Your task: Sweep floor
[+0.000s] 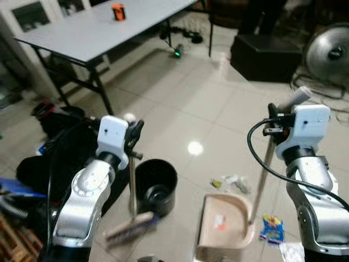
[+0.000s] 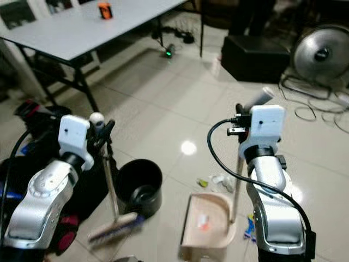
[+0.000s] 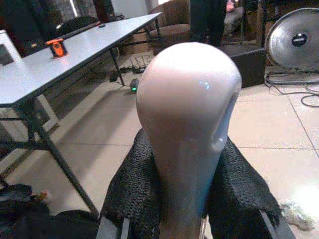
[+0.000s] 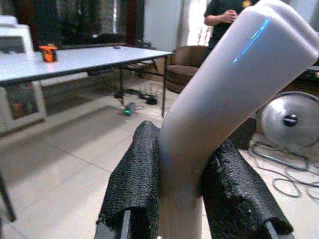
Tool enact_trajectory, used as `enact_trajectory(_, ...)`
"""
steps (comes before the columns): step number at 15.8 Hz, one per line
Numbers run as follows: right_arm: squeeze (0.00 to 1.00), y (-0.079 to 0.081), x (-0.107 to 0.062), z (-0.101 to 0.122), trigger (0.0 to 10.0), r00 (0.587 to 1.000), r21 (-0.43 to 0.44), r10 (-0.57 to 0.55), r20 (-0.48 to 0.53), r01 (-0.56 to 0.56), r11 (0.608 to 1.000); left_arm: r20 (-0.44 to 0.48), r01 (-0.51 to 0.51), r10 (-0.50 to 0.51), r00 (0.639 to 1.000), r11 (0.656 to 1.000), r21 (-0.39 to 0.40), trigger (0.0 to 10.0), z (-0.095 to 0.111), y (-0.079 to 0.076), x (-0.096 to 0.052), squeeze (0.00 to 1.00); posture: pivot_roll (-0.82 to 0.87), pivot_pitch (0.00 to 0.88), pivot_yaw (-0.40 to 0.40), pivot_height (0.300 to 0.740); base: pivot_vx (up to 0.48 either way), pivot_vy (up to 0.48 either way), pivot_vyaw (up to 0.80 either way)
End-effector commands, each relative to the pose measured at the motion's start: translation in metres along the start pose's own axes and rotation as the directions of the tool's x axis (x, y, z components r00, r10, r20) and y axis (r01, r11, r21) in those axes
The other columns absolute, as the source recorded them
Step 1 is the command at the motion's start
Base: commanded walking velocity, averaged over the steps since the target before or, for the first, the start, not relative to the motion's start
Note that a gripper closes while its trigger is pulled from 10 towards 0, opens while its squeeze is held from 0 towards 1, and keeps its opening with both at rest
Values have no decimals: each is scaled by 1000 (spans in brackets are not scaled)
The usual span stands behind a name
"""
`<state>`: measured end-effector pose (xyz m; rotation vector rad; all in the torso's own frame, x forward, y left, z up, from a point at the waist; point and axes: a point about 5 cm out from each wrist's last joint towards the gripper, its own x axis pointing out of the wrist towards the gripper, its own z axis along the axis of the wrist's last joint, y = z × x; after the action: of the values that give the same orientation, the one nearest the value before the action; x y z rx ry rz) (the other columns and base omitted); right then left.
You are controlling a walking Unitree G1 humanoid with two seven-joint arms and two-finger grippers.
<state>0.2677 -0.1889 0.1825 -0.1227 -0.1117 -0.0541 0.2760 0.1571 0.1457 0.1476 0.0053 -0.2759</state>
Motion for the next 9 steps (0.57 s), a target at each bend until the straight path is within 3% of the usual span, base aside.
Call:
enact_trajectory(1,0,-3,0,1,10000,1000,-2,-7,5,7,1000,40,7,-8,999,1000,24,10000,12,2,-1,0,-12,26,57,740,0,0,0)
enact_trajectory(5,0,-3,-2,-1,10000,999,-7,-30,12,30,1000,35,42,-43,998,998,36,10000,12,-9,4,0,-30,27,68,740,0,0,0)
enact_trajectory(9,0,-3,-4,4,10000,998,-8,-55,43,56,998,43,62,-63,997,998,21,10000,13,-21,14,0,-52,33,80,740,0,-337,0)
